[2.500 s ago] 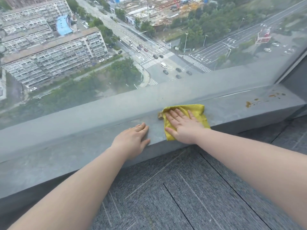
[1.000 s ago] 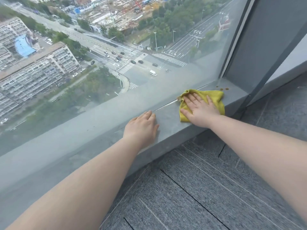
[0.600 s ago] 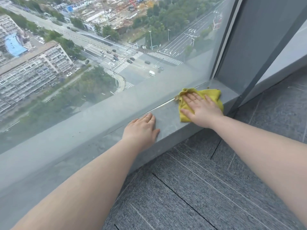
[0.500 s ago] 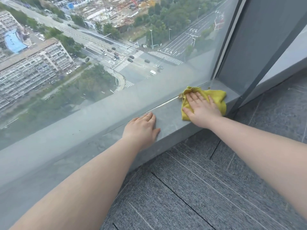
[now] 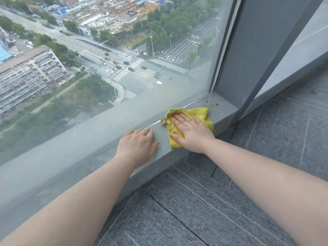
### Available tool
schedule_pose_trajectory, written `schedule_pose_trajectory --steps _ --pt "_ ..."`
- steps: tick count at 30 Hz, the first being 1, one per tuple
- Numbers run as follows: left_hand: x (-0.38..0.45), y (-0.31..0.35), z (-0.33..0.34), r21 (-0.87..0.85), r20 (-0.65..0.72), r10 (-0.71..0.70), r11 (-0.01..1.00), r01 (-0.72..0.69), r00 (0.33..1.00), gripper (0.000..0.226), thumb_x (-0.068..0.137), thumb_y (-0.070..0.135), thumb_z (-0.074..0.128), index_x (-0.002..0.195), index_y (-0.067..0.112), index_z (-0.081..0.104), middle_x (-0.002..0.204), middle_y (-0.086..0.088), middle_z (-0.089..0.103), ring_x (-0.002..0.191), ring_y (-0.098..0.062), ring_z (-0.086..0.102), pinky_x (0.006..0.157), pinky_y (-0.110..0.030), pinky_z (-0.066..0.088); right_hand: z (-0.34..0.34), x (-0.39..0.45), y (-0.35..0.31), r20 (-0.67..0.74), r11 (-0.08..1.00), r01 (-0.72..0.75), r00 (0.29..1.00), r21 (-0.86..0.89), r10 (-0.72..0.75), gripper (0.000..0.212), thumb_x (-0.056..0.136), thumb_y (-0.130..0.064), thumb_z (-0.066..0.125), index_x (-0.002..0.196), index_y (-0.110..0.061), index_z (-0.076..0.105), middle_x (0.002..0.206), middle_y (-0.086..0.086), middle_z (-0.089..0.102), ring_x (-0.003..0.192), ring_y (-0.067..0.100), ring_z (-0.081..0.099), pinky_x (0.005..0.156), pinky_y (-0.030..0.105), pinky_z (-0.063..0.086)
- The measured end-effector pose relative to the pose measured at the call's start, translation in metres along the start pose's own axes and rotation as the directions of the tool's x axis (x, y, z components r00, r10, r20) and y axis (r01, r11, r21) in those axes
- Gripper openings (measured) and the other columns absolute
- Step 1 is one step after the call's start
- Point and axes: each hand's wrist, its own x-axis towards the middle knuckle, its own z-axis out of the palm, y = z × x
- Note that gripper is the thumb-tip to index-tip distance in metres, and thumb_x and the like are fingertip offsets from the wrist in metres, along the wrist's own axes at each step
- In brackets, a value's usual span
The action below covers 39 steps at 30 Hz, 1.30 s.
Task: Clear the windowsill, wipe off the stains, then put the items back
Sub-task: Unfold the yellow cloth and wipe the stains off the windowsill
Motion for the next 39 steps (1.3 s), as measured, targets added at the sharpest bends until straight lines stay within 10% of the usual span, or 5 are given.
schedule_pose_trajectory --steps 16,28,39 --pt "0.077 0.073 -0.036 0.006 0.006 0.099 0.995 -0.099 0.995 0.043 0.101 0.045 0.026 0.134 0.021 0.041 0.139 0.005 0.048 0.134 -0.017 0.04 0.101 -0.035 0.034 -0.016 0.035 0.107 -0.041 0.945 -0.304 0.95 0.125 0.311 0.06 0.101 -0.047 0.019 0.155 -0.02 0.013 0.163 -0.004 0.009 0.15 0.012 0.004 0.123 0.035 0.003" --pt "0.067 0.082 -0.065 -0.019 0.181 0.035 0.999 -0.032 0.983 0.033 0.101 0.035 0.029 0.122 0.018 0.049 0.131 0.0 0.054 0.126 -0.025 0.046 0.092 -0.037 0.039 -0.044 -0.022 0.105 -0.027 0.912 -0.407 0.912 0.046 0.408 0.043 0.093 0.003 0.037 0.136 -0.002 0.042 0.138 0.014 0.049 0.128 0.03 0.044 0.098 0.04 0.042" --pt "0.022 0.102 -0.06 -0.089 0.245 0.086 0.994 -0.066 0.966 0.037 0.099 0.035 0.036 0.131 0.02 0.047 0.136 -0.001 0.052 0.124 -0.027 0.05 0.094 -0.04 0.046 -0.033 -0.093 0.082 0.142 0.671 -0.514 0.837 0.535 0.528 0.04 0.093 -0.004 0.042 0.13 -0.011 0.053 0.127 0.014 0.058 0.114 0.033 0.055 0.083 0.031 0.041"
